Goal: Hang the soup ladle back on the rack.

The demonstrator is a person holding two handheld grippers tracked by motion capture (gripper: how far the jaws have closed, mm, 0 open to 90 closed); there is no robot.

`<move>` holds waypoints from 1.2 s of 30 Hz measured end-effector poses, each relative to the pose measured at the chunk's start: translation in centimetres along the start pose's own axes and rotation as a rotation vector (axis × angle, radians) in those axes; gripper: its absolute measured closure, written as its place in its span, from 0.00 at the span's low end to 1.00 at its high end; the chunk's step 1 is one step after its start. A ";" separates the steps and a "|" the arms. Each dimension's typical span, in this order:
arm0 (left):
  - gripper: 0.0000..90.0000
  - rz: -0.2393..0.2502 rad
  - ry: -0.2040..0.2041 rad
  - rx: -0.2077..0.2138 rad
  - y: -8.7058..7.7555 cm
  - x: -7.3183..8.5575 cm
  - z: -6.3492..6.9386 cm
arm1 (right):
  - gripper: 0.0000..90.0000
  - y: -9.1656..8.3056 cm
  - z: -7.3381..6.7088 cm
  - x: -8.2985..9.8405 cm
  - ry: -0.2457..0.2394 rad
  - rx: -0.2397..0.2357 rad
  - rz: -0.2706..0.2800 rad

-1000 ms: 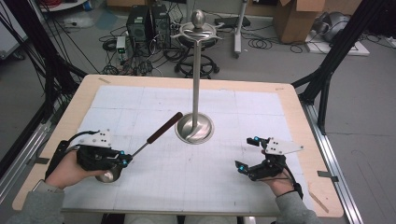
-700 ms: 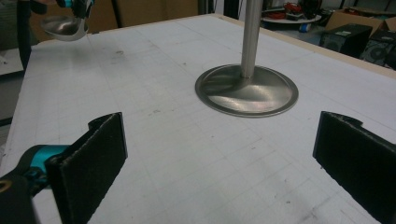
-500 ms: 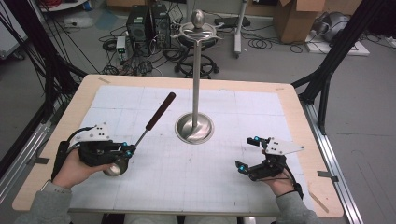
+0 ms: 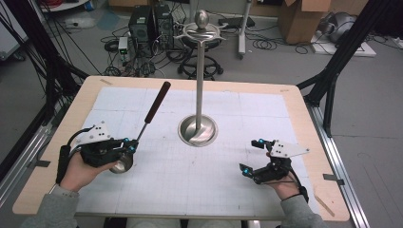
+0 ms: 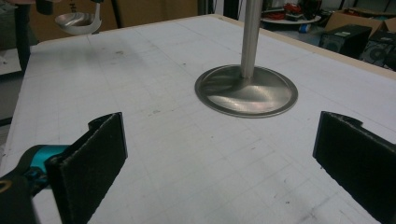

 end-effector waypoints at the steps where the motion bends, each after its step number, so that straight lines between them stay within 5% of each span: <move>1: 0.94 0.008 -0.002 -0.003 0.0 0.0 0.0 | 0.02 0.0 0.0 0.0 -0.001 0.000 0.000; 17: 0.94 0.109 -0.033 -0.039 0.7 -1.0 0.4 | 0.02 0.0 0.0 0.0 -0.003 0.000 0.000; 25: 0.94 0.184 -0.017 -0.058 1.0 -1.7 0.4 | 0.02 0.0 0.0 0.0 -0.001 0.000 0.000; 36: 0.94 0.201 -0.030 -0.044 1.3 -2.9 0.7 | 0.02 -0.1 0.0 0.0 -0.004 0.003 0.002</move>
Point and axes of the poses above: each handheld gripper's, and its own axes: y roughly forward along the jaws, x roughly out of its underside, z roughly to its right, the point moved 3 cm from there along y, roughly forward along the jaws, and after that the axes turned 10 degrees about -y, right-handed, at the moved point
